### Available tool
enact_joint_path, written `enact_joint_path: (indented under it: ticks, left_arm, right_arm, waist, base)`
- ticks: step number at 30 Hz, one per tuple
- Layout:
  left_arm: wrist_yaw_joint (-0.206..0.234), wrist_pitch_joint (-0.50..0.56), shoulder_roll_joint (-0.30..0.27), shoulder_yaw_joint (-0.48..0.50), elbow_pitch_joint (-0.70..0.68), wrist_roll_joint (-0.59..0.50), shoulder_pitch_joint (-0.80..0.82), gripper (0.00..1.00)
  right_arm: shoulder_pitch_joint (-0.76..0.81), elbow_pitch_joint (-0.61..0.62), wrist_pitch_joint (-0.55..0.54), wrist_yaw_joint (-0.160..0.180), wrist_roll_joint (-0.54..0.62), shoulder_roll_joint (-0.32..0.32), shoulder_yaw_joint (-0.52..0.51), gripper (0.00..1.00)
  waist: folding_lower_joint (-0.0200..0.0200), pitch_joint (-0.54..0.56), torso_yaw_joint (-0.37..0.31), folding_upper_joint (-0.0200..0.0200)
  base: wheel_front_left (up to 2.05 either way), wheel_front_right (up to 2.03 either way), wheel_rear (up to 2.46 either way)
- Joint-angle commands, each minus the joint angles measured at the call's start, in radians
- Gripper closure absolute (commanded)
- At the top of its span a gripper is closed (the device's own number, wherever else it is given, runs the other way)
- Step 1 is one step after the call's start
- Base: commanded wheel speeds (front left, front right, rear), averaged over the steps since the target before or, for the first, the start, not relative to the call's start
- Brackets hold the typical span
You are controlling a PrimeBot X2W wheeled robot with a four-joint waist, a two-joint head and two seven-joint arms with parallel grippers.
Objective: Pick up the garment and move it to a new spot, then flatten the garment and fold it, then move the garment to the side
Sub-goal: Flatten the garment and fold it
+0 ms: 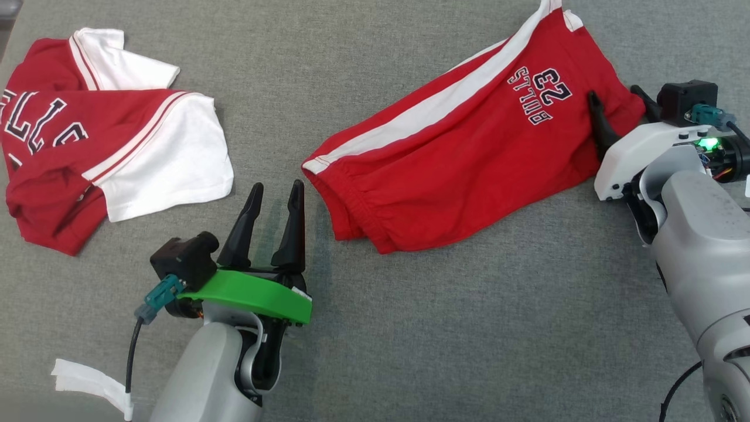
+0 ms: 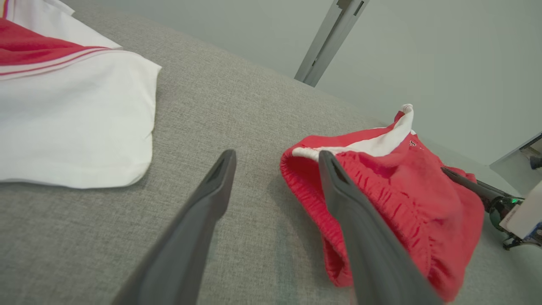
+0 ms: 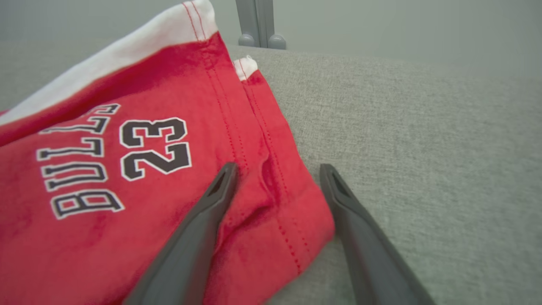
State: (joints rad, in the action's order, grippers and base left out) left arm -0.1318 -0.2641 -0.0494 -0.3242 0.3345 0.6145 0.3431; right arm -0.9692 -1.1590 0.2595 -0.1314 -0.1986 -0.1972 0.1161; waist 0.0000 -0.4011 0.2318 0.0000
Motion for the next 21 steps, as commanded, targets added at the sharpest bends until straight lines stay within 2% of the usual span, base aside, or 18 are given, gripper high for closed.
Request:
enact_joint_path:
  ticks: [1,2,3,8,13,21]
  left_arm:
    - [0.003,0.0,-0.003,0.008,-0.002,-0.01,-0.009,0.0]
    - [0.003,0.0,-0.003,0.009,-0.003,-0.015,-0.01,0.0]
    - [0.003,0.0,-0.002,0.009,-0.003,-0.017,-0.012,0.0]
    - [0.003,0.0,-0.003,0.021,0.008,-0.029,-0.025,0.0]
    - [0.003,0.0,-0.003,0.024,0.015,-0.049,-0.053,0.0]
    - [0.003,0.0,-0.003,0.047,0.035,-0.1,-0.123,0.0]
  right_arm:
    - [0.02,-0.034,-0.021,0.001,-0.003,0.005,-0.001,0.02]
    - [0.025,-0.049,-0.027,0.001,-0.007,0.006,-0.005,0.46]
    - [0.029,-0.062,-0.029,0.001,-0.011,0.005,-0.008,1.0]
    - [0.06,-0.078,-0.011,0.002,-0.051,-0.003,-0.053,1.0]
    - [0.126,-0.04,0.001,0.003,-0.102,0.001,-0.095,1.0]
    - [0.324,0.141,0.004,0.002,-0.185,0.013,-0.178,1.0]
  waist:
    - [0.0,0.0,0.003,0.0]
    - [0.0,0.001,0.003,0.0]
    - [0.0,0.002,0.004,0.0]
    - [0.0,0.026,-0.005,0.0]
    - [0.0,0.074,-0.033,0.0]
    - [0.0,0.173,-0.083,0.0]
  base:
    - [0.0,0.0,0.0]
    - [0.0,0.0,0.0]
    - [0.0,0.0,0.0]
    - [0.0,0.0,0.0]
    - [0.0,0.0,0.0]
    - [0.0,0.0,0.0]
